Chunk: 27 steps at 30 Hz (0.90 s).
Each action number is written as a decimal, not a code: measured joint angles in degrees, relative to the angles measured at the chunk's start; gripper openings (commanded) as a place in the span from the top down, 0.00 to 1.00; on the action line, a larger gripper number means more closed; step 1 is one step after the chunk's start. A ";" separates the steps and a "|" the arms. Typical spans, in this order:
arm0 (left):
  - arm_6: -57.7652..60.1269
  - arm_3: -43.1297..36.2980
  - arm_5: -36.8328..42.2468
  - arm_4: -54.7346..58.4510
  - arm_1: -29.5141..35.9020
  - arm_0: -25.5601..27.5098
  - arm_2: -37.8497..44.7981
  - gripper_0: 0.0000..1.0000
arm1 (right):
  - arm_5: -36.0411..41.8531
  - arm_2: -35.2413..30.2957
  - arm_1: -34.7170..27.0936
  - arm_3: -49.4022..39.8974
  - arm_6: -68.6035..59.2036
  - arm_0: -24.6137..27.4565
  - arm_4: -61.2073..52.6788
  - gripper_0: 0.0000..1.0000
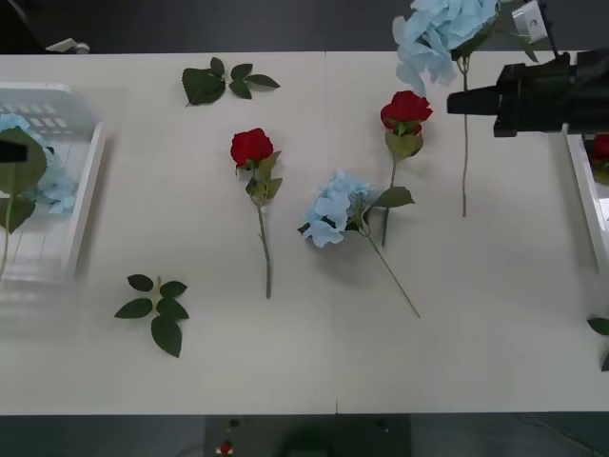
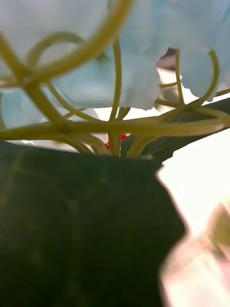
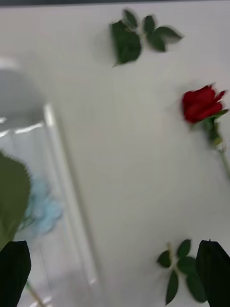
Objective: Put the red flowers into the right box and the blue flowers into the left box
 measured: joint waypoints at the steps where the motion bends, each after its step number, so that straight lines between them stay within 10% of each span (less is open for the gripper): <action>1: 0.00 -0.31 -1.68 1.72 0.00 -0.81 -2.11 0.00 | 0.36 -1.16 2.13 0.00 1.83 -0.01 -0.44 1.00; 10: -0.02 -0.58 -22.37 12.87 -3.34 -2.02 -24.71 0.00 | 0.93 -4.45 18.09 0.33 4.94 -1.28 -1.27 1.00; 27: -28.41 -0.58 -27.89 29.59 -23.74 5.12 -25.62 0.00 | -3.74 -5.58 32.06 3.10 4.96 -2.22 3.93 1.00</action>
